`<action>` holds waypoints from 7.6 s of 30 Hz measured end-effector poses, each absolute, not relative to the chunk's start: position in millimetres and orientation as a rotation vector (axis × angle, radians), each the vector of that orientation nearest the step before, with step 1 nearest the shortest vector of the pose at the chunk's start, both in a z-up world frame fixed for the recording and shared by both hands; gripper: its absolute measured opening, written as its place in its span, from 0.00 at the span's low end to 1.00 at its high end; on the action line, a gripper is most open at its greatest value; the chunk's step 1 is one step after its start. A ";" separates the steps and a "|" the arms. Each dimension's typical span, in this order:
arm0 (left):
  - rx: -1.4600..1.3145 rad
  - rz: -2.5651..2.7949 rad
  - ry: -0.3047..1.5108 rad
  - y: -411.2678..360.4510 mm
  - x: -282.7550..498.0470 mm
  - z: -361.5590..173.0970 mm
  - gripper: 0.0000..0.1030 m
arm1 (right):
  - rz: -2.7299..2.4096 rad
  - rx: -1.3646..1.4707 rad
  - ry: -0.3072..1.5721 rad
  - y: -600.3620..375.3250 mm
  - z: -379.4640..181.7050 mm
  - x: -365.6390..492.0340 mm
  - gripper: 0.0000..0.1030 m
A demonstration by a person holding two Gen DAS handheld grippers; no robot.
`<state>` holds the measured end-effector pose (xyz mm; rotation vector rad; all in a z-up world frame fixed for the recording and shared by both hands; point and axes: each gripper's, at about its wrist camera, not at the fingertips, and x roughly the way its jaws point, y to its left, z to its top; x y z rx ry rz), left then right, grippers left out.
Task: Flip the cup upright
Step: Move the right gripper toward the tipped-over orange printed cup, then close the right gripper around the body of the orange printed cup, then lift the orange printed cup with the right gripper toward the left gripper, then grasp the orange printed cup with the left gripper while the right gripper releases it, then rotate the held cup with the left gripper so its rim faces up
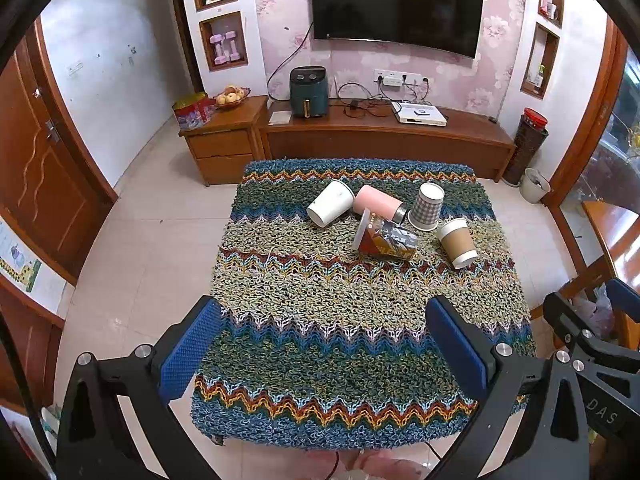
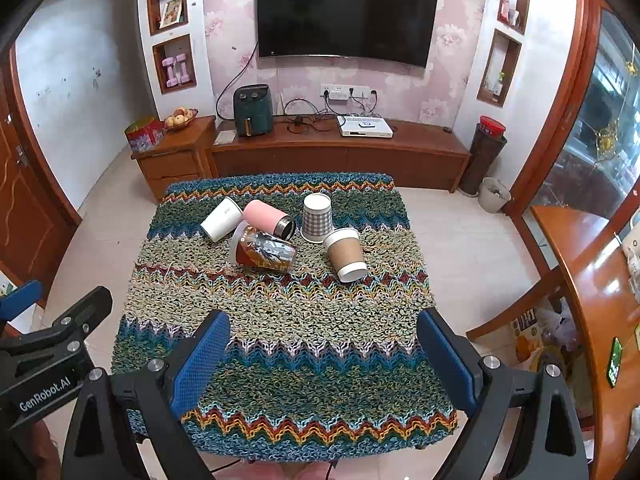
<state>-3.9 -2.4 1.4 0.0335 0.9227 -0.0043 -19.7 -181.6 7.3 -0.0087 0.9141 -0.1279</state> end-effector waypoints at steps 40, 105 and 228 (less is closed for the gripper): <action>-0.028 0.162 0.932 -17.0 6.9 -20.9 0.99 | 0.189 -0.197 0.925 -199.3 -50.2 43.6 0.92; -0.055 0.151 1.126 35.8 94.9 -95.5 0.99 | 0.364 -0.488 1.348 -89.4 -247.2 239.0 0.67; -0.143 0.052 1.280 -108.3 35.9 -250.7 0.99 | 0.011 0.057 1.380 -288.2 -232.9 -67.4 0.74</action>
